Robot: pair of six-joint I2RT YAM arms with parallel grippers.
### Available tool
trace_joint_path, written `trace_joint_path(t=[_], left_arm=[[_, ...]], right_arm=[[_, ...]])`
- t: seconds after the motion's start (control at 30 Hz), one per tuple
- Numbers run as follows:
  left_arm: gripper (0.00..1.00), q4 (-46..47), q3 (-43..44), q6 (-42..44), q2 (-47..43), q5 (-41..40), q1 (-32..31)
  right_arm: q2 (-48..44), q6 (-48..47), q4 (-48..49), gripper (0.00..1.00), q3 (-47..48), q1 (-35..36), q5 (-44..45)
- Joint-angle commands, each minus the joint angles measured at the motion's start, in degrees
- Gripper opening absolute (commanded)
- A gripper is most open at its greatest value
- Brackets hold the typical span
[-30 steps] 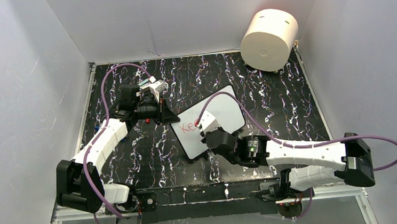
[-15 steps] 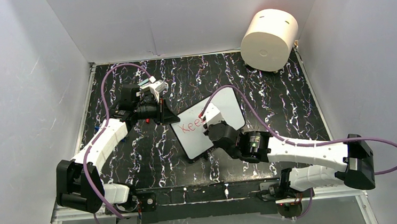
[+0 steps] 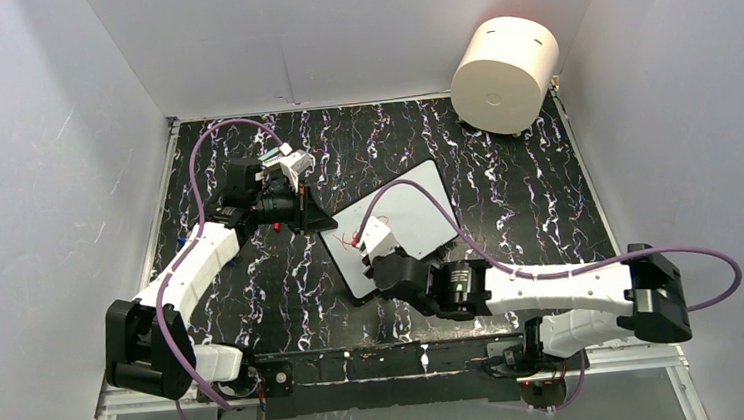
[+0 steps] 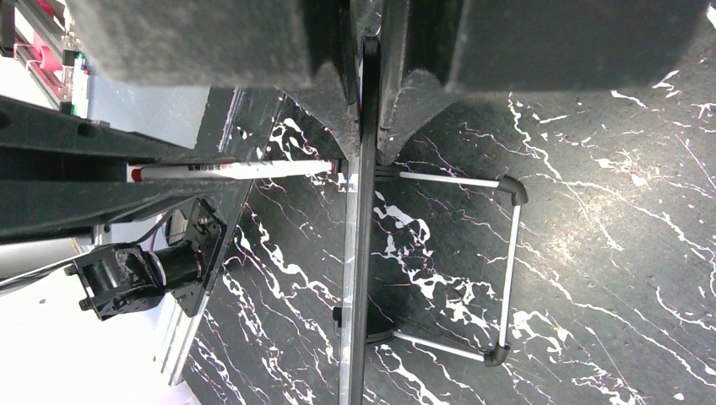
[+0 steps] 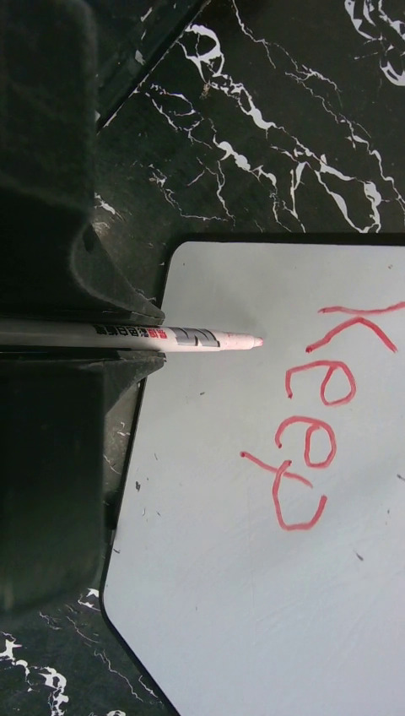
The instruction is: Write a sentence on the whiteboard
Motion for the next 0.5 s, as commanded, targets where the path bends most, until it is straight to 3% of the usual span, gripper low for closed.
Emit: trace_joint_path(t=[0.0,0.47], left_arm=[[0.00,-4.47,-0.74,2.09,1.60,-6.23,-0.68],[0.00,-4.43,-0.77,2.09,1.51,-6.06,-0.67]], right_arm=[[1.83,1.52,3.03,0.00,3.50,1.55,3.88],[5.19,2.15,3.74,0.00,5.21,2.49,5.24]])
